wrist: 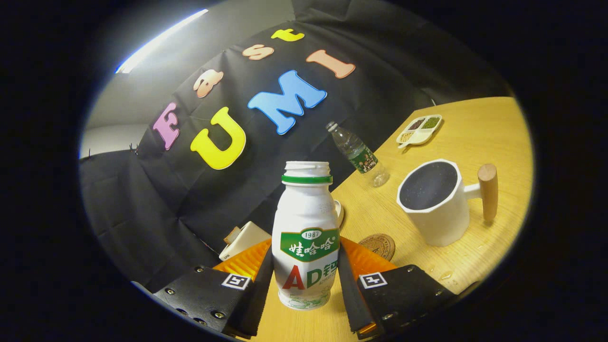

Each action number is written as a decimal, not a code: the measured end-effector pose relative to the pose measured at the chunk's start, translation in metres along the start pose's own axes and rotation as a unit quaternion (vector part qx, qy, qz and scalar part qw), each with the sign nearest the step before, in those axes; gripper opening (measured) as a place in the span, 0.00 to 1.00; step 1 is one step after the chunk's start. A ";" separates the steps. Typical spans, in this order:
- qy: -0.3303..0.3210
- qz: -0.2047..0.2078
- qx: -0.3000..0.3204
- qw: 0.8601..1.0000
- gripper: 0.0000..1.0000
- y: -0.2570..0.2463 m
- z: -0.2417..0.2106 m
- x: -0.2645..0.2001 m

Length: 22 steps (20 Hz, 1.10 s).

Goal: Take the bottle from table, then pour the juice into the cup, finally place the bottle on the coaster

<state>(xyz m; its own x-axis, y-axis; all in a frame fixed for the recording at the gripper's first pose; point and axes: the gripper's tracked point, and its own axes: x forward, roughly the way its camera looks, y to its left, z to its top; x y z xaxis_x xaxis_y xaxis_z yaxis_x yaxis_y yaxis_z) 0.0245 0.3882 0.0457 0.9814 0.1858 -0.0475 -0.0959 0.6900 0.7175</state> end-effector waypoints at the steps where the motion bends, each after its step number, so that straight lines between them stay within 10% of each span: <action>1: 0.000 -0.003 0.011 1.000 0.68 -0.003 -0.001 0.001; 22: -0.020 0.029 0.244 0.969 0.67 -0.008 0.015 0.001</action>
<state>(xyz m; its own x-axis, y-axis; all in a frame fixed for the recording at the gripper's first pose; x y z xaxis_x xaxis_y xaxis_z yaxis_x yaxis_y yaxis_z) 0.0290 0.3721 0.0504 0.9834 0.1801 0.0240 -0.0718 0.2639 0.9619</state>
